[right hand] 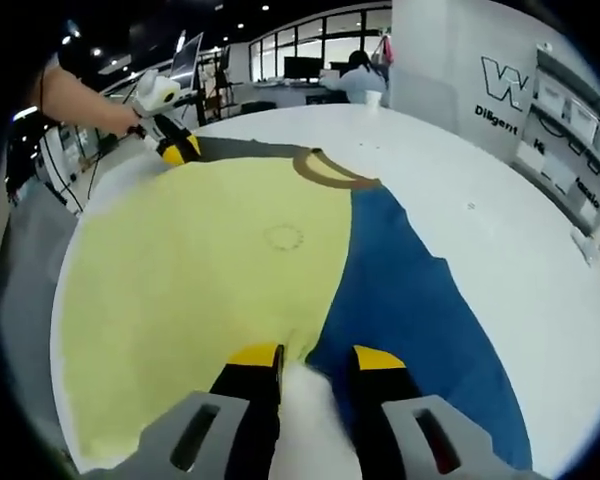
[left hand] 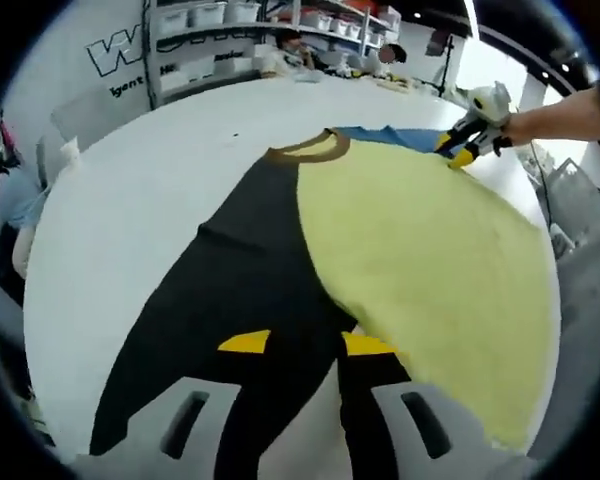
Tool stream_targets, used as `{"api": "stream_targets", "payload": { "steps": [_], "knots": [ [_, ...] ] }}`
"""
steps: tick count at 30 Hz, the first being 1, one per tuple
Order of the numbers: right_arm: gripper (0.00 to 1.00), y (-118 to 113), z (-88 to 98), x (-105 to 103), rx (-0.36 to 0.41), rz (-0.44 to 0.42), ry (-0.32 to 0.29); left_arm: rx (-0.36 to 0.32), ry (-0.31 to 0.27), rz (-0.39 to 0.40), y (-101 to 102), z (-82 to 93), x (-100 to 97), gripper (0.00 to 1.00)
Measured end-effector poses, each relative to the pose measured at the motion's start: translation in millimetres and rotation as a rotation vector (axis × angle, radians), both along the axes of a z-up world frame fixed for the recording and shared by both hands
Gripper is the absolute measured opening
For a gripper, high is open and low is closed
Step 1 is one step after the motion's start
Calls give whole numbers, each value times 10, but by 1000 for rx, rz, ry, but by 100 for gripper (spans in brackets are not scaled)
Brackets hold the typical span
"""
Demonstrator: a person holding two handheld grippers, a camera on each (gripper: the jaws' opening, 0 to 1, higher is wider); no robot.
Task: Fold the garment on the visible template until the final outline fits inside the template.
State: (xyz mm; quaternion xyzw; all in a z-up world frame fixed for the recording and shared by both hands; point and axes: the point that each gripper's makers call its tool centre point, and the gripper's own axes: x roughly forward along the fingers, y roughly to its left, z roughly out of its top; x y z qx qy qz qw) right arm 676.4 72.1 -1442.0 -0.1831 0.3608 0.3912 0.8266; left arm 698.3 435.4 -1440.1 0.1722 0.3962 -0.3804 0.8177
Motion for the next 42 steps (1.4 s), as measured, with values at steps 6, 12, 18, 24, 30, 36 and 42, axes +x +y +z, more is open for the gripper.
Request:
{"api": "stream_targets", "payload": {
  "steps": [6, 12, 18, 24, 30, 36, 42],
  "knots": [
    [12, -61, -4, 5, -1, 4, -9, 65, -53, -93, 21, -13, -9, 6],
    [10, -66, -13, 10, 3, 3, -10, 50, -43, -95, 69, -16, -16, 6],
    [10, -62, -15, -27, 21, -14, 11, 40, -29, -91, 156, -18, 0, 6],
    [20, -97, 302, 149, 177, -170, -1, 25, -36, -83, 5, 5, -6, 26],
    [15, -431, 100, 250, 22, -202, 3, 29, -37, -90, -22, -5, -2, 24],
    [23, -644, 56, 366, -38, -241, -36, 27, -35, -88, -41, -12, 17, 23],
    [17, -860, 20, 437, -46, -358, -66, 21, -32, -66, -13, -14, 46, 27]
  ]
}}
